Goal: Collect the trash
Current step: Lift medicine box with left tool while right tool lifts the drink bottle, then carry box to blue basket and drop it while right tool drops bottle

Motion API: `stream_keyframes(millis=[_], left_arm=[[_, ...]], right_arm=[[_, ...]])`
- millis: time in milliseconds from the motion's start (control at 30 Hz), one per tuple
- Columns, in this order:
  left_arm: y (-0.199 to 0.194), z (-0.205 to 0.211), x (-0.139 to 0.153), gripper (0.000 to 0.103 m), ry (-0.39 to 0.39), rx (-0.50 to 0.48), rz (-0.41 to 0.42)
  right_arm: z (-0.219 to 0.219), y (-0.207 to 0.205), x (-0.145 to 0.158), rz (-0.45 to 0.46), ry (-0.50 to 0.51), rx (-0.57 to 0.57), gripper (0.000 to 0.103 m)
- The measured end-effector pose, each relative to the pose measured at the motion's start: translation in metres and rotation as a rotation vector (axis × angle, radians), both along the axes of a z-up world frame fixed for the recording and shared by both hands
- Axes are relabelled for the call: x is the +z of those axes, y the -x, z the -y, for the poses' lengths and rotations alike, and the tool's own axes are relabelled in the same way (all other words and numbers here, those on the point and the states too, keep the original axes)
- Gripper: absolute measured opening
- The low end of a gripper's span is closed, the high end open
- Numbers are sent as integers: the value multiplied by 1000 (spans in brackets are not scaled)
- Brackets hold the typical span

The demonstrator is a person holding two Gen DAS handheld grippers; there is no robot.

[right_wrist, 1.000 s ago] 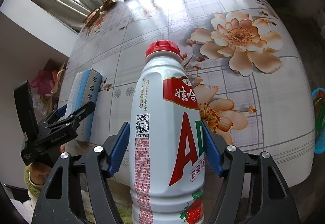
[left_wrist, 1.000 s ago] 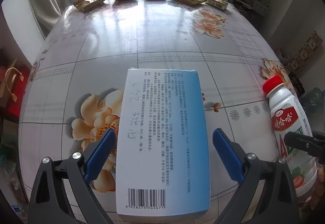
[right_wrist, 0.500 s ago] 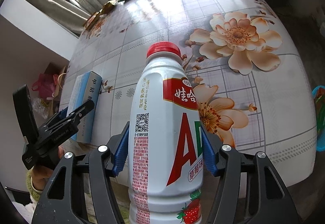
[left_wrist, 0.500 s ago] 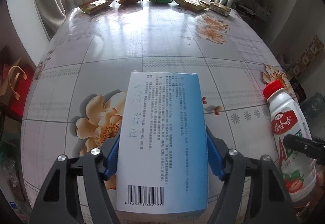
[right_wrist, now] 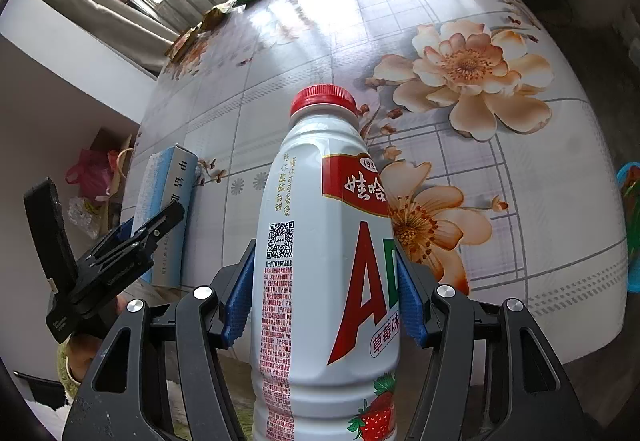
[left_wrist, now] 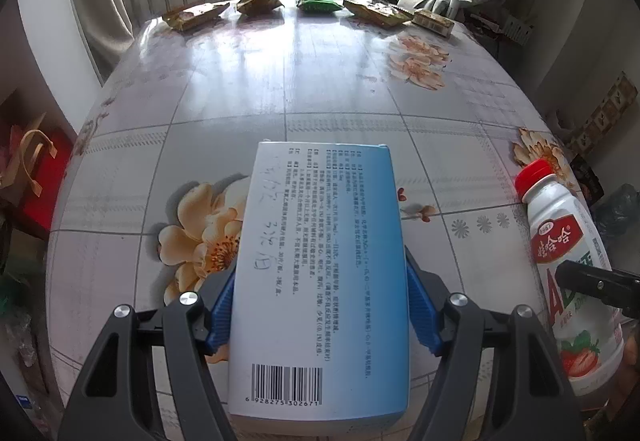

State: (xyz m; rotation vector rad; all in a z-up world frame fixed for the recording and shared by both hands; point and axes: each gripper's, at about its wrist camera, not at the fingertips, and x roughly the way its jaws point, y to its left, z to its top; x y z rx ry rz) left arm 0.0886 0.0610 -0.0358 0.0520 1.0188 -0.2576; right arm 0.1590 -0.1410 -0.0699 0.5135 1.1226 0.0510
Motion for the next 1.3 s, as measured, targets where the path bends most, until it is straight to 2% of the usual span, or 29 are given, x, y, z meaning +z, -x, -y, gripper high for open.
stream_keyframes(millis=[767,1300], left_arm=[[16,13,23,69,-20,-37,70],[46,58,52,69,-66,-116,154]], right_arm=[[14,15,8,39,-28,-14,58],[55,55,16,116,-88,-60,58]])
